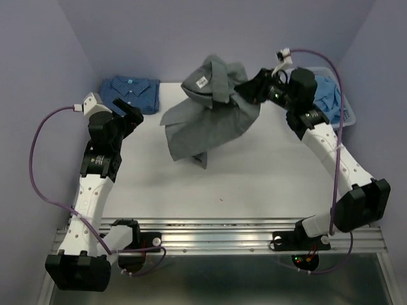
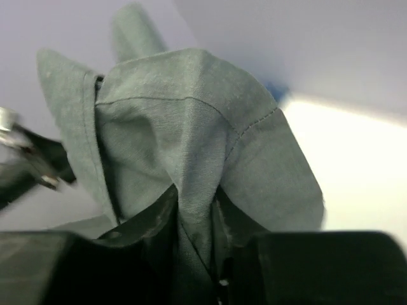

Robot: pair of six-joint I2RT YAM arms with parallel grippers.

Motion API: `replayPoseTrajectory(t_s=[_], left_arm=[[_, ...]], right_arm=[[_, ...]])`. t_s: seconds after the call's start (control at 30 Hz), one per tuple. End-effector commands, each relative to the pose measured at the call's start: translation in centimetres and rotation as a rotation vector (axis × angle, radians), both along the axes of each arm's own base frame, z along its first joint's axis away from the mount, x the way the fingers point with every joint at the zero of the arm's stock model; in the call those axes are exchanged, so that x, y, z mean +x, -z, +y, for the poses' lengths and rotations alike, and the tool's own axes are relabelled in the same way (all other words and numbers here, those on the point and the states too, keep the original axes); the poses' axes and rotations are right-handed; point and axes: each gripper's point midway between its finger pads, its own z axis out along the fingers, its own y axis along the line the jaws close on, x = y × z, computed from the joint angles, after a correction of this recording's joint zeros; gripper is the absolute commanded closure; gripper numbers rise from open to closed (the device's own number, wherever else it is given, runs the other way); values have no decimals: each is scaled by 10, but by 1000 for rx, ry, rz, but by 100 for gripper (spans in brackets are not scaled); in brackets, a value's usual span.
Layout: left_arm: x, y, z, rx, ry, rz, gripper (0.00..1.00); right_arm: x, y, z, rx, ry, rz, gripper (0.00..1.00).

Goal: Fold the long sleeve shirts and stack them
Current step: Move the shirt to the center of the board

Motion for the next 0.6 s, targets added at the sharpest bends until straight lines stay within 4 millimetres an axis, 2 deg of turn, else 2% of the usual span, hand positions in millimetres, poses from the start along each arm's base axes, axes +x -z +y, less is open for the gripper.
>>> replayPoseTrajectory(t_s=[0.0, 0.03, 0.1, 0.13, 0.17, 0.2, 0.23, 0.3, 0.33, 0.4, 0.43, 0.47, 0.57], left_arm=[[-5, 23, -5, -7, 27, 60, 1], [-4, 36, -8, -7, 43, 96, 1], [-7, 65, -15, -11, 84, 193, 1], [-8, 76, -18, -12, 100, 231, 1], [-12, 89, -21, -18, 116, 275, 1], [-16, 109, -27, -34, 150, 333, 1], [-19, 119, -31, -44, 167, 361, 1], [-26, 134, -46, -81, 237, 404, 1], [-34, 147, -57, -83, 277, 436, 1], [-44, 157, -73, -83, 331, 465, 1], [-53, 167, -80, -80, 357, 490, 1], [-67, 179, -93, -85, 399, 527, 1], [-88, 199, -105, -114, 439, 580, 1]], right_arm=[[2, 81, -71, -8, 428, 185, 23], [0, 148, -93, -66, 555, 330, 3], [-22, 193, -122, -165, 674, 434, 0], [-29, 215, -145, -224, 787, 480, 0], [-44, 229, -158, -282, 830, 533, 0], [-50, 234, -167, -308, 866, 545, 0], [-56, 240, -176, -340, 906, 556, 0], [-63, 241, -179, -362, 899, 552, 0], [-65, 242, -172, -388, 840, 538, 0], [-64, 238, -155, -406, 748, 503, 0], [-64, 243, -142, -461, 674, 486, 0], [-63, 247, -121, -506, 614, 474, 0], [-54, 252, -94, -640, 546, 396, 0]])
